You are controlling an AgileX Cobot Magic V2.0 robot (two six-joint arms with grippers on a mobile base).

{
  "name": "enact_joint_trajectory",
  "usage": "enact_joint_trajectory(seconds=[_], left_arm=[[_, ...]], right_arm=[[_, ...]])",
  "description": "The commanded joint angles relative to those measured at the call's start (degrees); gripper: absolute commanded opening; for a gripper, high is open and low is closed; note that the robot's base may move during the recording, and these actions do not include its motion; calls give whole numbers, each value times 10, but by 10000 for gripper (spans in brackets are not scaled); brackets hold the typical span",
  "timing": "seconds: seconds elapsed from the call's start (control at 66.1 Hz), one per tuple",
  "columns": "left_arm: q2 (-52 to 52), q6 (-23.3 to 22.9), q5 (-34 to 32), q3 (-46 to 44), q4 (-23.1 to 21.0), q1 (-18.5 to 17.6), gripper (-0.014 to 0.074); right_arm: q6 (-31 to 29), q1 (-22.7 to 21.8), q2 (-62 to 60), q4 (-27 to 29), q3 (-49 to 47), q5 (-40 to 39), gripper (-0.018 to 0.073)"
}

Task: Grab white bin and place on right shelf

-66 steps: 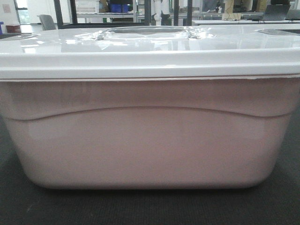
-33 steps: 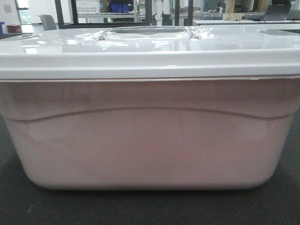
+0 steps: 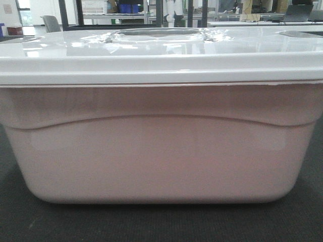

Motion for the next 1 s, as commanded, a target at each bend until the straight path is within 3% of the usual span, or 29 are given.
enact_joint_trajectory(seconds=[0.0,0.182,0.424,0.983], left_arm=[[46,-6,35,-48,-18,-4,-117],[121,-6,39,-63,-19,-4,-117],[184,-6,43,-63,-36,-4,-117],[222,-6,39,-63,-45,-4,-117]], right_arm=[[-2,1,34,-4,-46,12,56],[-2,1,100,1,-72,64,56],[-2,1,133,10,-72,70,56],[-2,1,205,11,-72,63,57]])
